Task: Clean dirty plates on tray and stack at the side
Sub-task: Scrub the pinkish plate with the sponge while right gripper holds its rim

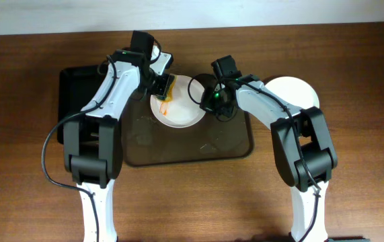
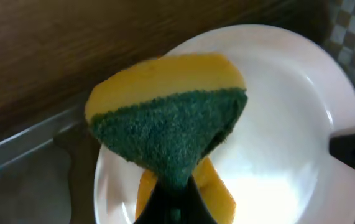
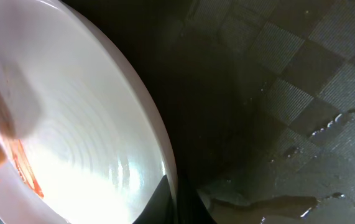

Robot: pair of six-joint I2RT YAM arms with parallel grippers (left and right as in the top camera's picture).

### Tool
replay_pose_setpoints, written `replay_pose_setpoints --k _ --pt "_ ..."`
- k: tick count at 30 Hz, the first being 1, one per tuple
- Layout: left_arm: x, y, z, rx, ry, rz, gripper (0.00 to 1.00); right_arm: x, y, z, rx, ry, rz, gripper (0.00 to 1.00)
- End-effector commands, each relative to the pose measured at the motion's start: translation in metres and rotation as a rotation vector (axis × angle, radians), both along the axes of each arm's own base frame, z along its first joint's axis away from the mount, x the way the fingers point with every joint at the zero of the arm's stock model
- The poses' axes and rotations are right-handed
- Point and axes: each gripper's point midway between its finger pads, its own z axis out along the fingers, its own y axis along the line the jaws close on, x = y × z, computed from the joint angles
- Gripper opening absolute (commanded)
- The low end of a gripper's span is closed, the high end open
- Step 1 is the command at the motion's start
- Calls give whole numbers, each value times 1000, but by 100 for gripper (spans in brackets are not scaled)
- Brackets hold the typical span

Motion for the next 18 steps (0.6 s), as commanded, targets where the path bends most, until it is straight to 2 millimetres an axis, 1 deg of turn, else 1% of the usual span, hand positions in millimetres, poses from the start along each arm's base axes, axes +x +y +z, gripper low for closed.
replay_pose_setpoints --k 1,3,5,7,9,11,14,17,18 --pt "6 -2 -14 -12 -47 -19 1 -3 -3 -12 -18 20 -6 4" --pt "8 -2 -20 -16 -65 -18 1 -3 -3 -12 -19 19 -3 4" --pt "2 -1 -25 -12 -43 -18 0 -3 -3 -12 -19 18 -3 4" --pt "-13 0 -30 -10 23 -21 0 -3 -3 -12 -19 18 -3 4" --pt "-32 -3 -33 -38 106 -30 0 -3 -2 -12 -19 19 -2 4" --pt "-56 1 -37 -23 211 -29 0 -4 -1 -12 -17 19 0 4" --pt "-75 4 -38 -8 289 -28 0 -4 -1 -11 -16 19 1 4" --pt "-87 4 -38 -10 339 -36 0 -4 -1 -11 -15 19 1 4" --pt "-86 3 -37 -15 334 -46 0 -4 -1 -11 -15 19 1 4"
